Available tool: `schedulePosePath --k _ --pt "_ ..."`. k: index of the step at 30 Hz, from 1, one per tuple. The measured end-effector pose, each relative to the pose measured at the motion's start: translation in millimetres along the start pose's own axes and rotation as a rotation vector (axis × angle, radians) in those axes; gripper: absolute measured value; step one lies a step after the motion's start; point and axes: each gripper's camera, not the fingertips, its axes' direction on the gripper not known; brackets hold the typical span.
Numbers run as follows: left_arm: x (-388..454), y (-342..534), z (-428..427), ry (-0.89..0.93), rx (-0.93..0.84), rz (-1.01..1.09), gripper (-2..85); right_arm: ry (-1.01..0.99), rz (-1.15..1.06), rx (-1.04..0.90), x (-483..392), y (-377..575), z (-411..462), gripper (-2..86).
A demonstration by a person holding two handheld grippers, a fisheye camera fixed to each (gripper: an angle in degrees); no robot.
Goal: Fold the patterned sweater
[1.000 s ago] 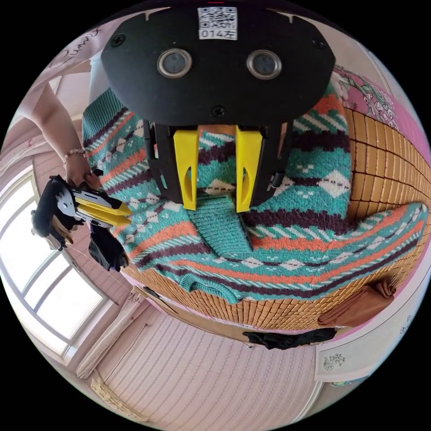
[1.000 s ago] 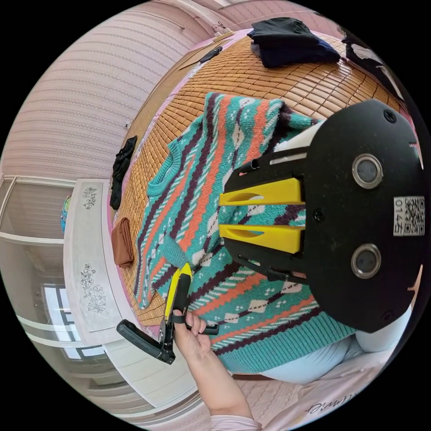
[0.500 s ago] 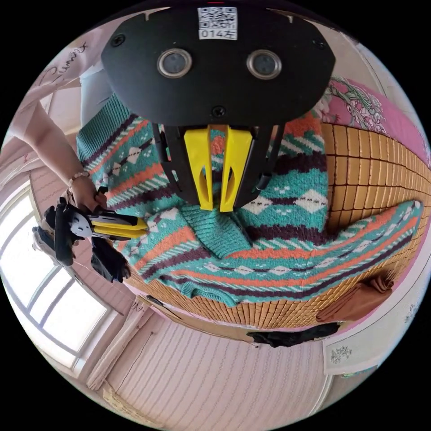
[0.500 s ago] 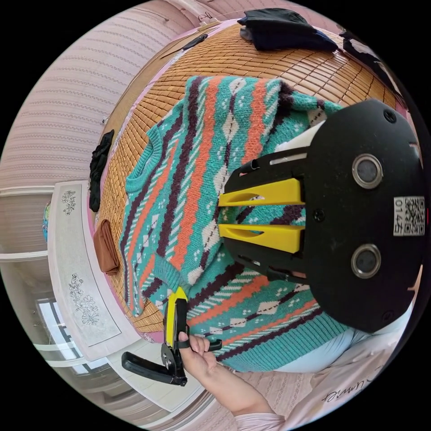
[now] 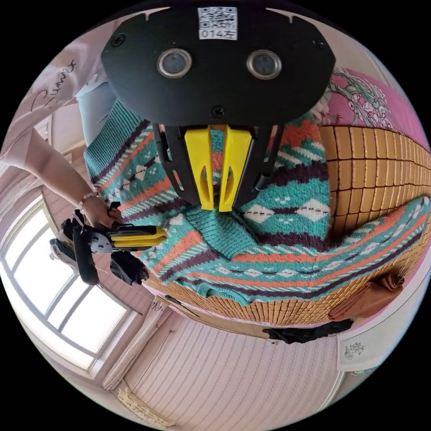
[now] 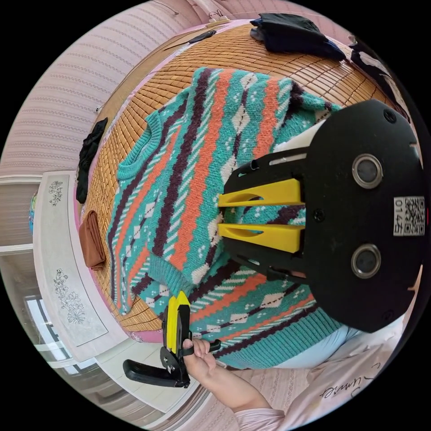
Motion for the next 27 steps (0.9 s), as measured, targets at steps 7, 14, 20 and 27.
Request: schedulePosePath --k 7,14,20,27 --pt "-83.3 38.7 -128.5 -0.177 0.217 -0.206 4.1 -0.101 -0.064 -0.068 -6.0 -54.4 -4.8 9.1" --pt "-178.6 27.2 -235.8 -0.418 0.301 -0.465 8.2 -0.167 -0.340 0.030 -110.7 -147.6 38.9 9.8" --pt "-202.1 -20.6 -272.4 -0.409 0.326 -0.551 13.6 -0.061 -0.415 -0.014 -171.2 -212.6 95.2 9.6" --pt "-189.4 -52.7 -248.5 -0.637 0.094 -0.474 13.6 -0.075 -0.374 -0.006 -160.8 -222.0 135.2 8.9"
